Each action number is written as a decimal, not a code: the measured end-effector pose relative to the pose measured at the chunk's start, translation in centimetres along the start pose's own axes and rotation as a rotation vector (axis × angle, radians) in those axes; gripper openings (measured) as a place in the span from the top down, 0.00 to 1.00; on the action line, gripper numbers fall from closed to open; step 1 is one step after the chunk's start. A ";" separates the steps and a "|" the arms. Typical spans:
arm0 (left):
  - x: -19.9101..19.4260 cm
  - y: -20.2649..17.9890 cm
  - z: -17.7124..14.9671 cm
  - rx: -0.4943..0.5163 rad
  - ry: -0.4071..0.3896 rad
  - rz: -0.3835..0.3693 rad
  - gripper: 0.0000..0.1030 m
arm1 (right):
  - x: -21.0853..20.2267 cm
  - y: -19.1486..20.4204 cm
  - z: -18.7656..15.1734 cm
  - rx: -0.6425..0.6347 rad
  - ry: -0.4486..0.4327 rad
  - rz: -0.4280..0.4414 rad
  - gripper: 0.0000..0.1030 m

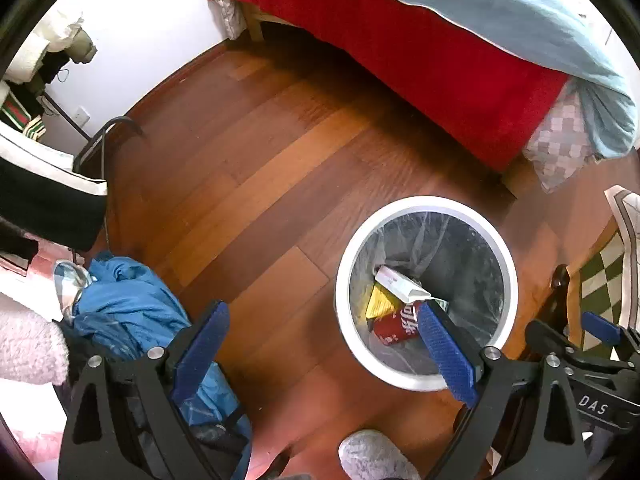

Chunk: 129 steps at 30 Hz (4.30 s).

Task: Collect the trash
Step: 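Carry can and torn white box over the bin and open both tools, then move both tools back toward the table, then grasp the white medicine box with the right tool while the left tool grasps the clear plastic lid, then carry box and lid over the bin and open both tools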

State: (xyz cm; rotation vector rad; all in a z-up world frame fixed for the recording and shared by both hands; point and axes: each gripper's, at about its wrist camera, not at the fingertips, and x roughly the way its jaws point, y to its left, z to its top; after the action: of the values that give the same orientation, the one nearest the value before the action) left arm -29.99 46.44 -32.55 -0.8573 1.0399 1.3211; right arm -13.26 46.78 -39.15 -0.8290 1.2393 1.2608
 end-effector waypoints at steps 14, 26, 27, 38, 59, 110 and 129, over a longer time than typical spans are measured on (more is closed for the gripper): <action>-9.4 -1.3 -4.1 0.052 -0.052 -0.015 0.07 | -10.6 -1.2 -6.0 0.010 -0.090 -0.010 0.00; -20.5 -1.1 -7.2 0.070 -0.166 -0.060 0.07 | -23.5 -1.9 -11.0 0.011 -0.233 0.054 0.00; -21.5 -1.2 -7.6 0.069 -0.176 -0.062 0.07 | -24.4 -2.0 -11.4 0.010 -0.243 0.060 0.00; -29.0 -6.1 -10.3 0.151 -0.291 -0.086 0.07 | -35.8 -6.3 -17.6 0.107 -0.367 0.161 0.00; -18.5 -37.1 -23.4 0.672 -0.073 -0.154 0.07 | -33.0 -40.1 -38.1 0.752 -0.199 -0.142 0.30; -24.2 -51.7 -34.8 0.989 -0.062 -0.368 0.65 | -30.4 -51.4 -49.3 0.910 -0.168 -0.267 0.64; -32.4 -36.2 -18.8 0.697 -0.338 -0.404 0.65 | -40.8 -38.2 -36.1 0.622 -0.427 -0.168 0.64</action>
State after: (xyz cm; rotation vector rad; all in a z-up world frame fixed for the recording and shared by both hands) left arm 5.26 14.76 -10.94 -0.2748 0.9039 0.6518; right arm 21.21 -4.01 -13.47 -0.1893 1.0895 0.7850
